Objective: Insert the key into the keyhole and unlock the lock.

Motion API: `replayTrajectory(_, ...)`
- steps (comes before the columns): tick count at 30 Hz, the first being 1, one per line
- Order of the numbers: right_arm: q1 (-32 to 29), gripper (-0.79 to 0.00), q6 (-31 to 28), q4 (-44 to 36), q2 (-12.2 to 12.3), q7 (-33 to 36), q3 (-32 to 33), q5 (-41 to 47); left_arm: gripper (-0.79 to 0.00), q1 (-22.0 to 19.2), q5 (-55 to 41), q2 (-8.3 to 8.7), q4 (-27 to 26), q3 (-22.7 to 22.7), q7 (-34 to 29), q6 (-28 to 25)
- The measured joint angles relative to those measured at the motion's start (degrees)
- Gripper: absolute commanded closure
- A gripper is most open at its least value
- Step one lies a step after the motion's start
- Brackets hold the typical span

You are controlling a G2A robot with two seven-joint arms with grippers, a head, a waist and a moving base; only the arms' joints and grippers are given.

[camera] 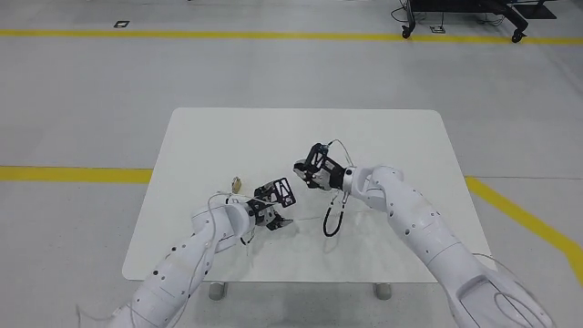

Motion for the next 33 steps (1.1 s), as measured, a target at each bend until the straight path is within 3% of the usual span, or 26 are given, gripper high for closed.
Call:
replayTrajectory(6,-0.30,0.000,1.20,1.35,0.31,-1.59,2.24,2.78,-0.785,-0.44,-1.01,-0.24,0.36,-0.15,0.41,1.54)
replayTrajectory(10,-1.01,0.000,2.16,0.83,1.00,-2.41,4.66,3.70,-0.785,-0.06,-3.12,0.18,-0.95,-3.28,2.35,3.43)
replayTrajectory(18,-3.61,0.000,0.77,-3.70,2.60,-2.27,9.23,5.12,-0.785,6.90,-15.35,2.56,-8.46,-20.61,9.51,8.76)
replayTrajectory(26,-4.40,0.000,-0.18,-4.32,2.39,-3.46,9.09,6.81,-0.785,6.98,-14.40,2.43,-8.17,-19.99,9.56,8.27)
replayTrajectory(28,-4.86,0.000,-0.89,-4.58,2.24,-3.41,9.05,9.74,-0.785,7.40,-17.62,2.11,-6.76,-21.06,12.60,6.89)
replayTrajectory(30,-5.21,0.000,-2.43,-4.71,1.97,-2.70,9.18,14.36,-0.785,6.91,-26.91,1.78,-3.12,-22.57,17.23,1.98)
replayTrajectory(33,-5.78,0.000,-5.16,-4.95,1.67,-2.89,10.08,23.08,-0.785,4.35,-48.53,1.33,3.49,-22.59,17.06,-8.70)
